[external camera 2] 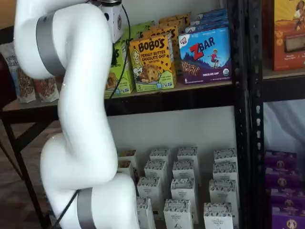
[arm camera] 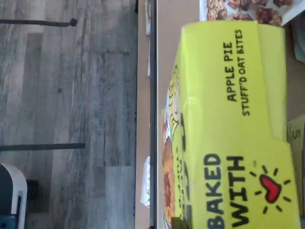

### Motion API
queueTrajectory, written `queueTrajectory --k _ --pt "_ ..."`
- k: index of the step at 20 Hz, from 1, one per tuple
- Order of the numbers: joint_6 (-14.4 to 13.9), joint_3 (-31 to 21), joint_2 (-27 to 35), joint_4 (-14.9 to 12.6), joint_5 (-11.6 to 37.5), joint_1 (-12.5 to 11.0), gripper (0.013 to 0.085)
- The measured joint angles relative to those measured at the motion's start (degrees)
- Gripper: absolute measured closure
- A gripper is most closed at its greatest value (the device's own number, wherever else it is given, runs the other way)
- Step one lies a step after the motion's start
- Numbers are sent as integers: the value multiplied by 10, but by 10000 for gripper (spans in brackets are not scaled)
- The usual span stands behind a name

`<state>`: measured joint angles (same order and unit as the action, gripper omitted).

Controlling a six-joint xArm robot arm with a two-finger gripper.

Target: Pick the green box on the top shelf, the fourth from the left

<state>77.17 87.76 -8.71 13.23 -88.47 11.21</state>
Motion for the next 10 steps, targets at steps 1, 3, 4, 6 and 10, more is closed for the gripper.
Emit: queueTrajectory --k 1,3,4,6,10 --pt "0 -2 -1 0 2 0 730" --pt "0 -3 -2 1 3 0 730" --pt "0 -3 -3 2 3 0 730" --pt "0 -3 -3 4 2 -1 730" --pt "1 0 -4 9 -3 -3 730"
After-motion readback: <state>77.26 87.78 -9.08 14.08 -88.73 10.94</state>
